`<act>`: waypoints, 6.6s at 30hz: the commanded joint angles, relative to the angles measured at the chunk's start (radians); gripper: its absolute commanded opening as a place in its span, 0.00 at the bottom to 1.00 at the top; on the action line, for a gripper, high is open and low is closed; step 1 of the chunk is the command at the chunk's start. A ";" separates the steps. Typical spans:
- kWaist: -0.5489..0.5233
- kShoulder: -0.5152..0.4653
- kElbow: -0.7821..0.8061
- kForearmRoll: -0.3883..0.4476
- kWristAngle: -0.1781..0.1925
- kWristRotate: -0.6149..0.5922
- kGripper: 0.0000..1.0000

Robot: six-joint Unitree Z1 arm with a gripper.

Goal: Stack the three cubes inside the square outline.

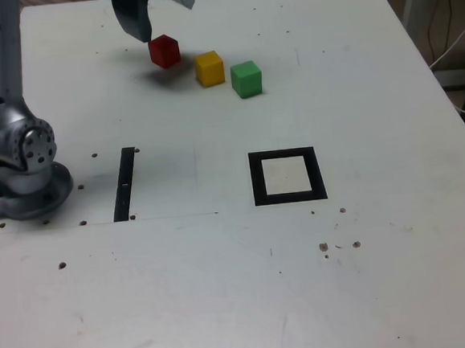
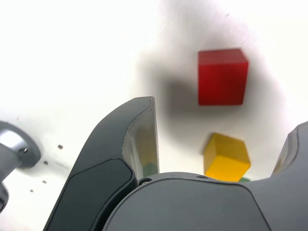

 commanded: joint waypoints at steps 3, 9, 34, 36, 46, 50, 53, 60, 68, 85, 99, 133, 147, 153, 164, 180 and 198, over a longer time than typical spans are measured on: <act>0.002 0.049 -0.028 -0.023 0.018 -0.001 0.93; 0.013 0.094 -0.048 -0.036 0.032 0.002 0.92; 0.018 0.150 0.018 -0.126 0.028 -0.033 0.69; 0.014 0.151 0.017 -0.125 0.034 -0.039 0.65; -0.008 0.153 0.041 -0.127 0.026 -0.064 0.49; -0.011 0.153 0.041 -0.133 0.024 -0.074 0.41; -0.011 0.150 0.044 -0.143 0.026 -0.078 0.37; -0.013 0.124 0.047 -0.150 0.029 -0.079 0.31; -0.048 0.096 0.041 -0.109 0.011 -0.065 0.29; -0.464 -0.141 0.103 0.001 0.067 -0.119 0.29; -0.838 -0.074 0.160 -0.073 -0.005 -0.219 0.30; -1.103 0.036 0.058 -0.080 -0.019 -0.387 0.30; -1.057 0.084 0.097 -0.176 -0.047 -0.330 0.30; -1.066 0.092 0.121 -0.227 -0.047 -0.348 0.32; -1.067 0.096 0.127 -0.223 -0.032 -0.361 0.52; -1.068 0.088 0.126 -0.194 0.003 -0.370 0.99; -0.818 -0.031 -0.011 0.055 0.038 -0.161 0.99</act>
